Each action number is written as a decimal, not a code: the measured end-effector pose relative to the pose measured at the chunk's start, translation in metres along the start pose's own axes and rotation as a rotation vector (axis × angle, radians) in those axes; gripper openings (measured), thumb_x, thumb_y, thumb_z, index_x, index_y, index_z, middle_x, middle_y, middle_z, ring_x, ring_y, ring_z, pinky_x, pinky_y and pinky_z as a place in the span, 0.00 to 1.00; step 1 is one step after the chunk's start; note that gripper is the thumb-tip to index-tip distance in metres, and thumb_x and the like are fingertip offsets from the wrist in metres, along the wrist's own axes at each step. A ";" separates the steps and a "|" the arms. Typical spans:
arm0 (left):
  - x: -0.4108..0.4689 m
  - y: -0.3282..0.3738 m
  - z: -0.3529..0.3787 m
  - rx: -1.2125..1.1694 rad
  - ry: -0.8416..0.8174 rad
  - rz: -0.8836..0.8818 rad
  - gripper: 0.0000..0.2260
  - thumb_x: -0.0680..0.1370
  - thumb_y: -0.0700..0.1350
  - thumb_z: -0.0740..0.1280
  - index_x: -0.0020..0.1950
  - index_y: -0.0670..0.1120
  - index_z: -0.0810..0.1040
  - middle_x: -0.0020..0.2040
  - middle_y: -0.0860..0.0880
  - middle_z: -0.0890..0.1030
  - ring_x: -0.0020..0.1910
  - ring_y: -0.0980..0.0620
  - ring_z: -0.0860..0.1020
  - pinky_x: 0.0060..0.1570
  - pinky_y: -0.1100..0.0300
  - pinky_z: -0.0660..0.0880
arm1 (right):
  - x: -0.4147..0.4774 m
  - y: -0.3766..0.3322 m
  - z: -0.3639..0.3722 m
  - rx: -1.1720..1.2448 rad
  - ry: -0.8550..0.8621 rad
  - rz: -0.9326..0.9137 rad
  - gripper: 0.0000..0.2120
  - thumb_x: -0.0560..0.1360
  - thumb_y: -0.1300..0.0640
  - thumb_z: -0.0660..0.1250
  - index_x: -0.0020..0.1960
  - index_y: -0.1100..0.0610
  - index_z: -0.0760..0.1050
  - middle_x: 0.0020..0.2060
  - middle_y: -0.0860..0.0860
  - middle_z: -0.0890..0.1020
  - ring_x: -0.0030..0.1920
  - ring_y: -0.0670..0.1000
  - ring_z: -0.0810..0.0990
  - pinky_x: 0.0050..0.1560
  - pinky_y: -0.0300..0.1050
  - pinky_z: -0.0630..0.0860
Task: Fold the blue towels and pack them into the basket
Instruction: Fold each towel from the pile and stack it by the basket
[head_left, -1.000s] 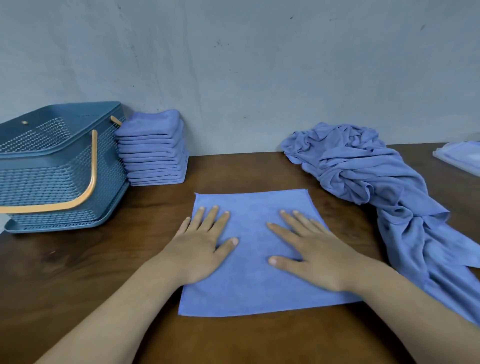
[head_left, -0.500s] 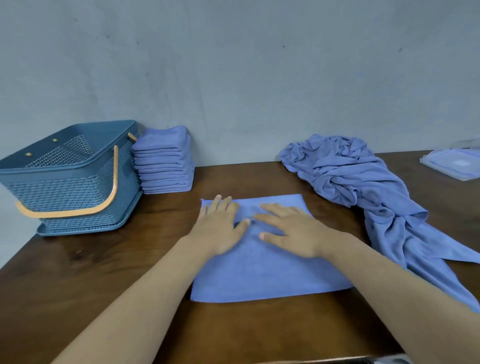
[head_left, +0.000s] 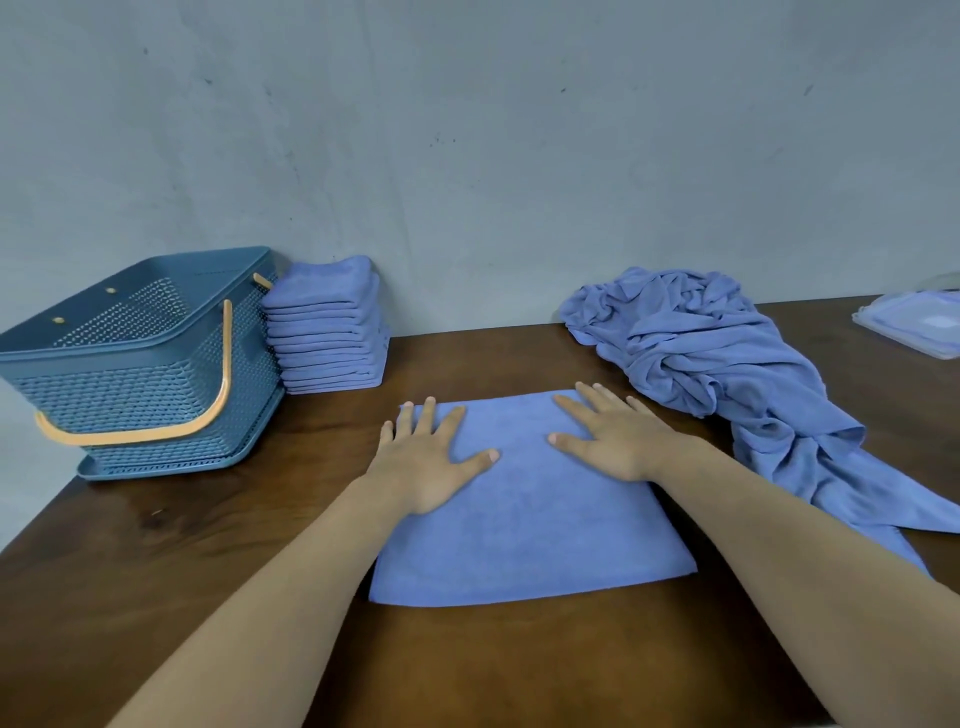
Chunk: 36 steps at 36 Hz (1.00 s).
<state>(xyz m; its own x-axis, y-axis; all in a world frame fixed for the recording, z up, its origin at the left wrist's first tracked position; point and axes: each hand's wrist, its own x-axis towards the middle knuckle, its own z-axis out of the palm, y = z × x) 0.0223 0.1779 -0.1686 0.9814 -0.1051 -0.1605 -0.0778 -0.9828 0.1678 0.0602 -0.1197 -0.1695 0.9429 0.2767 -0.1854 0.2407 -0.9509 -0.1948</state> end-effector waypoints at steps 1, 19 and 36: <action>-0.002 0.002 -0.002 0.015 -0.009 -0.005 0.48 0.71 0.84 0.43 0.86 0.63 0.41 0.87 0.51 0.38 0.85 0.42 0.36 0.83 0.40 0.39 | -0.003 -0.004 -0.002 -0.037 0.002 0.014 0.42 0.75 0.20 0.42 0.84 0.34 0.41 0.85 0.45 0.39 0.84 0.47 0.36 0.83 0.57 0.39; -0.118 0.001 0.037 -0.006 0.123 0.052 0.35 0.81 0.74 0.42 0.86 0.64 0.41 0.87 0.56 0.38 0.85 0.52 0.35 0.84 0.50 0.41 | -0.136 -0.057 0.050 -0.006 0.121 -0.106 0.40 0.74 0.18 0.37 0.82 0.31 0.35 0.83 0.40 0.32 0.82 0.43 0.29 0.83 0.51 0.36; -0.143 -0.009 0.039 0.020 0.221 -0.079 0.47 0.74 0.82 0.38 0.88 0.57 0.48 0.88 0.50 0.49 0.87 0.50 0.43 0.84 0.46 0.46 | -0.167 -0.021 0.061 -0.044 0.347 -0.020 0.40 0.78 0.21 0.37 0.85 0.37 0.40 0.85 0.43 0.37 0.83 0.45 0.32 0.84 0.58 0.44</action>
<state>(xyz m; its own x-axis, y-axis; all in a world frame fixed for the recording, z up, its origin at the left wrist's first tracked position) -0.1245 0.1959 -0.1850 0.9990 0.0059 0.0447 -0.0006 -0.9896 0.1438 -0.1159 -0.1376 -0.1929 0.9583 0.2383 0.1580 0.2620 -0.9530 -0.1520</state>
